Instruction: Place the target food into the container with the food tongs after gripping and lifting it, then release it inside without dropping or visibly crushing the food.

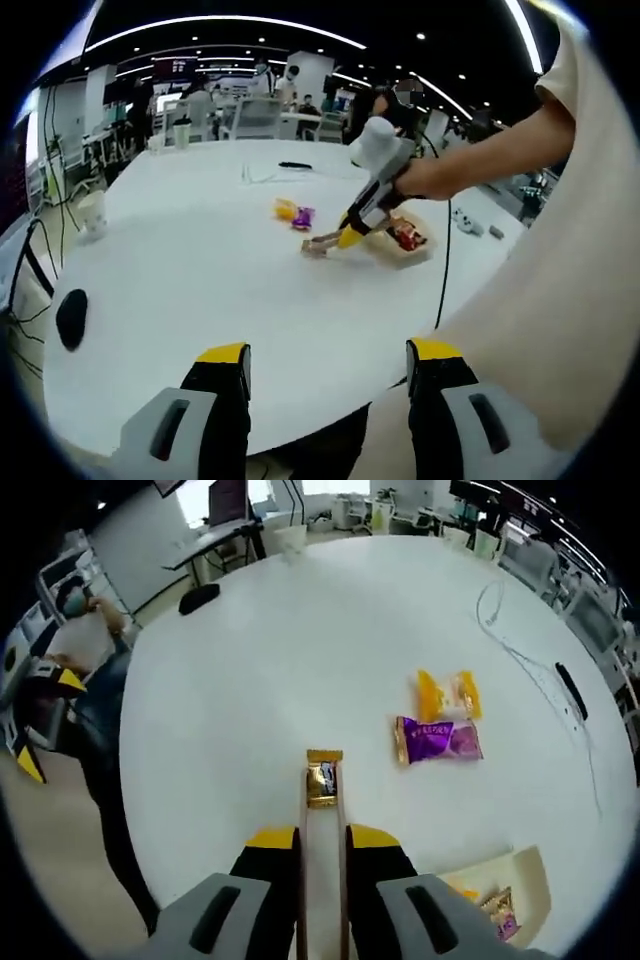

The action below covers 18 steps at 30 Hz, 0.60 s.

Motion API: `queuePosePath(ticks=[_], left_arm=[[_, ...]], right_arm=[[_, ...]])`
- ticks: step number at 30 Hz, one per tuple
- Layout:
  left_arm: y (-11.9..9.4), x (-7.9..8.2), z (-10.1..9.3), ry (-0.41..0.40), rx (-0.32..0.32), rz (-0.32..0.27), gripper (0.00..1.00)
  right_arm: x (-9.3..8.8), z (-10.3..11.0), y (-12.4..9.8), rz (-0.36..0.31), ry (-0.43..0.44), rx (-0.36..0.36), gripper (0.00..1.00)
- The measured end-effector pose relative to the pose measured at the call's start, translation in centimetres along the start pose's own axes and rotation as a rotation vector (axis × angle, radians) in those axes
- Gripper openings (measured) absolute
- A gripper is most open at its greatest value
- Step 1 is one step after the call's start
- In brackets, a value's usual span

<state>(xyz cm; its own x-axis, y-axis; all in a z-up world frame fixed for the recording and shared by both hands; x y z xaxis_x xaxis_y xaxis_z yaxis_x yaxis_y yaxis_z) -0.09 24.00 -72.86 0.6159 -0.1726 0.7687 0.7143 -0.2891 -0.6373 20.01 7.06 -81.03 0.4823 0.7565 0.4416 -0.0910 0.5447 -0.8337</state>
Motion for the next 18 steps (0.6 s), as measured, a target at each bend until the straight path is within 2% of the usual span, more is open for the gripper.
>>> queuePosePath(ticks=[7,12,18], left_arm=[[0.6,1.0,-0.7,0.041,-0.041,-0.01,0.63],[0.8,1.0,-1.1,0.062,-0.065,-0.007,0.63],[0.9,1.1,-1.7,0.082,-0.092,-0.006,0.63]], right_arm=[[-0.5,1.2,-1.3,-0.052,0.032,-0.02,0.15],[-0.8,1.9,-2.2,-0.092,0.054,-0.03,0.15],[-1.4,2.4,-4.4,-0.165,0.092,-0.069,0.15]])
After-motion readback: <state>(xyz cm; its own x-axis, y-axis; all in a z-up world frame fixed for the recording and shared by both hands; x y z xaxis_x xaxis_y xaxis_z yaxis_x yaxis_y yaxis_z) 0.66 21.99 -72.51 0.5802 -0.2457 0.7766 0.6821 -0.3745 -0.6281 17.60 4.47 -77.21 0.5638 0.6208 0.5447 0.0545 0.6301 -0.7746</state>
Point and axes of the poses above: the point that each gripper's makers call its tool centre point, and the gripper's own axes: y roughly forward along the fingers, z roughly to its left, x roughly out of its top, the point moved 3 cm from there along -y, roughly backward along the fingers, and after that the axes turned 15 degrees about x, right-handed, at the moved point
